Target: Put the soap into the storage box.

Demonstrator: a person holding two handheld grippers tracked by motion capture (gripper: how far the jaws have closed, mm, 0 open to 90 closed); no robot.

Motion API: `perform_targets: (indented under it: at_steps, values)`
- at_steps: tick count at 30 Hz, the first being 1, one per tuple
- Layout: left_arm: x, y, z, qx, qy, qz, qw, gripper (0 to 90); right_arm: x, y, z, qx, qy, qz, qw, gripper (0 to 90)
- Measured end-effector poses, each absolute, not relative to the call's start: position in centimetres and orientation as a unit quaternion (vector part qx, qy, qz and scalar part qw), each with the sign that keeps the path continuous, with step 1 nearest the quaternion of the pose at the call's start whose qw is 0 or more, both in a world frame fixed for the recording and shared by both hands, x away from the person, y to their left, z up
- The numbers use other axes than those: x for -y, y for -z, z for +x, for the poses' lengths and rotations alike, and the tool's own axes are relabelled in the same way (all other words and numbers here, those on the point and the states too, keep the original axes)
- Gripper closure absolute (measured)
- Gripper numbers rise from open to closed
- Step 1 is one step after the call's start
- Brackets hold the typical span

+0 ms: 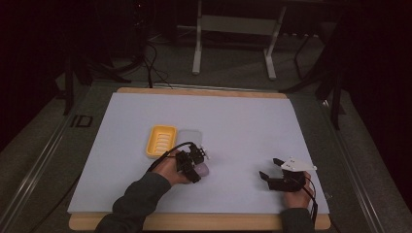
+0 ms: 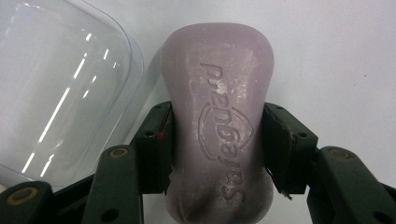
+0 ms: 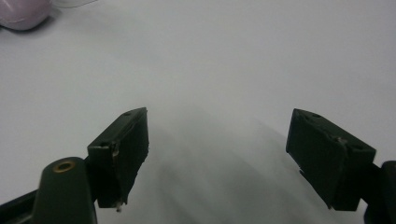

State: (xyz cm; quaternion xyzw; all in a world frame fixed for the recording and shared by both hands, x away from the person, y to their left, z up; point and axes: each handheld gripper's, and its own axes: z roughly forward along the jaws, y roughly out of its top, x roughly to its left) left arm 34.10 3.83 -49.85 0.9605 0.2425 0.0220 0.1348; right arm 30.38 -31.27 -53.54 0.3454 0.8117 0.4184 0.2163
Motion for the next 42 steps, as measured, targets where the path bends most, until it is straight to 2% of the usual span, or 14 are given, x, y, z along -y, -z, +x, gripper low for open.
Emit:
perform_targets:
  at_steps: [7, 27, 42]
  values:
    - [-3.3, 50.1, 34.6, -0.243, -0.017, 0.962, 0.125, 45.9, 31.3, 53.5, 30.4, -0.812, -0.418, 0.345, 0.216, 20.8]
    - [-2.8, 49.7, 34.9, -0.224, -0.013, 0.97, 0.096, 50.0, 31.3, 53.5, 30.4, -0.812, -0.419, 0.345, 0.215, 20.8]
    - [-3.5, 48.3, 35.0, -0.226, -0.024, 0.968, 0.106, 50.0, 31.3, 53.5, 30.4, -0.812, -0.418, 0.345, 0.216, 20.8]
